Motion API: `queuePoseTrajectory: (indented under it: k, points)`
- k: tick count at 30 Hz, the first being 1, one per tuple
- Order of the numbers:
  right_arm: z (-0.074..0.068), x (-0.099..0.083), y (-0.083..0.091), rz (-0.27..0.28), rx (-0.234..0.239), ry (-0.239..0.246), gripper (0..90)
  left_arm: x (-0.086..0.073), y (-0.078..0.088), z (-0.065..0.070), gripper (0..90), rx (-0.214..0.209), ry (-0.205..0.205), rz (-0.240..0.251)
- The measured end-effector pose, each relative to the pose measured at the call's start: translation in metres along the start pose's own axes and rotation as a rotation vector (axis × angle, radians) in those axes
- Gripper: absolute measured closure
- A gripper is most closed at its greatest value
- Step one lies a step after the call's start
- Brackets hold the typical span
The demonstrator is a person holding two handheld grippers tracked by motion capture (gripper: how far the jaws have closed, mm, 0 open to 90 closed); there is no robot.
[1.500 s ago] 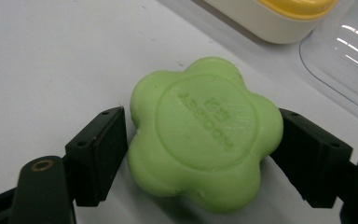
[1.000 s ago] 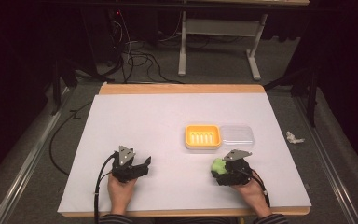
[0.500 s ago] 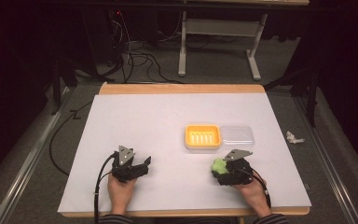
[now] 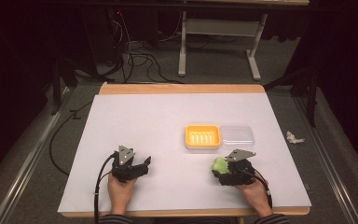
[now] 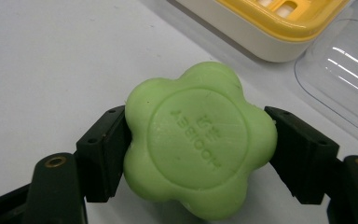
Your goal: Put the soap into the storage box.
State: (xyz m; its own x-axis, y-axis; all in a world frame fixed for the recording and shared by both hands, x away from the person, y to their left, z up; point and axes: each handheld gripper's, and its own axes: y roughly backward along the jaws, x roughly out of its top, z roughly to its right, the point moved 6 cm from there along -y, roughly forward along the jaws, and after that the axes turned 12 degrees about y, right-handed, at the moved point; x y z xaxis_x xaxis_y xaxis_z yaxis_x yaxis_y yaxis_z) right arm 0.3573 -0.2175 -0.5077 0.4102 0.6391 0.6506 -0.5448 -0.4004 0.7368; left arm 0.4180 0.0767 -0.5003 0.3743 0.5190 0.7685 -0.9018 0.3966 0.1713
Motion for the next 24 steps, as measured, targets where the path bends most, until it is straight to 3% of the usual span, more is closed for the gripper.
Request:
queuePoseTrajectory:
  k: [13, 24]
  points:
    - [0.007, 0.008, 0.015, 0.042, 0.003, -0.014, 27.2, 0.0, 0.0, 0.0, 22.6, -0.001, -0.001, 0.001]
    - [0.023, 0.027, 0.035, 0.086, 0.008, -0.025, 27.2, 0.0, 0.0, 0.0, 22.6, 0.0, -0.001, 0.0]
